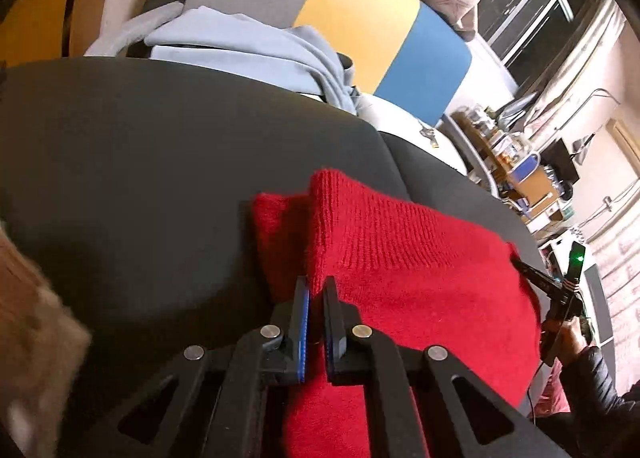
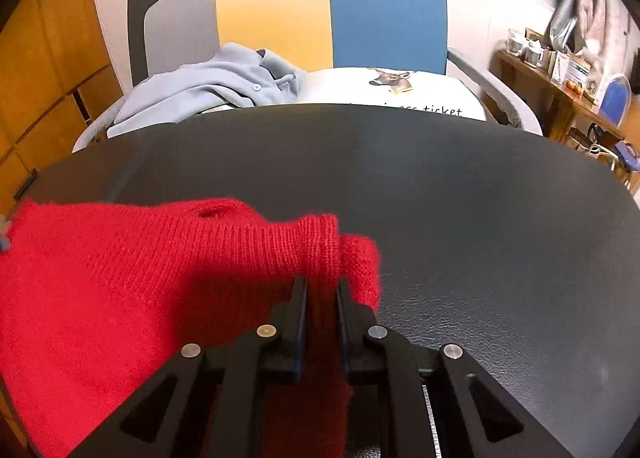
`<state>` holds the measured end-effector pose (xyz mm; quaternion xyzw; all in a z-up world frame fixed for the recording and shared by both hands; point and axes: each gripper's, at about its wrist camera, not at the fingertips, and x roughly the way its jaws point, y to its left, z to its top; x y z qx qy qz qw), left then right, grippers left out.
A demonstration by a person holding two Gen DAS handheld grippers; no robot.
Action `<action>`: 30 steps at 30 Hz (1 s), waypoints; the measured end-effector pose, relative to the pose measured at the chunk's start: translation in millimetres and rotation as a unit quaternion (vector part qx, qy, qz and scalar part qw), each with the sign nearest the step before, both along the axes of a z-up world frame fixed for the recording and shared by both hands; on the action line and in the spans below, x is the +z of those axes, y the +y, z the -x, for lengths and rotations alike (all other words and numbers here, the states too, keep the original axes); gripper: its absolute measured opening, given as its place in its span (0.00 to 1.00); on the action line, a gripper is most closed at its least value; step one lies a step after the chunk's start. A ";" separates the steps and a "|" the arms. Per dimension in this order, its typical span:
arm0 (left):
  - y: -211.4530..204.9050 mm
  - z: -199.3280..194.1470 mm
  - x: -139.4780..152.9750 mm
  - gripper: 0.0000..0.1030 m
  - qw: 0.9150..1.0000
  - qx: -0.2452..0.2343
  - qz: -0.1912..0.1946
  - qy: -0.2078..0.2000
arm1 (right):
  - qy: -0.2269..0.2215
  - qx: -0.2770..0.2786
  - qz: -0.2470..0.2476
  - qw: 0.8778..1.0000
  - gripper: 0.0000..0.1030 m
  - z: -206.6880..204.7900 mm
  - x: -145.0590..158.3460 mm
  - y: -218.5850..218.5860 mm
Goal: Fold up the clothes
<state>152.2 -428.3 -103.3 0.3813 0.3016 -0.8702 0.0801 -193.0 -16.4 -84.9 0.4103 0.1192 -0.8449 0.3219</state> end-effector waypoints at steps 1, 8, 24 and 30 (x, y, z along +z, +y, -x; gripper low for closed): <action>3.2 2.8 -0.6 0.05 1.000 -0.003 -0.002 0.001 | 0.003 0.000 0.002 1.000 0.13 -1.1 1.3 -1.4; 19.6 8.2 -6.5 0.10 0.997 0.005 0.056 -0.054 | -0.003 -0.009 0.005 1.000 0.13 -0.4 0.6 3.8; 169.7 30.3 7.4 0.29 0.983 -0.148 0.107 0.004 | -0.219 0.064 0.239 0.944 0.85 -58.5 1.4 139.6; 161.7 4.6 -3.7 0.21 0.975 -0.172 0.135 -0.049 | -0.284 0.137 0.257 0.913 0.90 -94.1 -18.6 145.6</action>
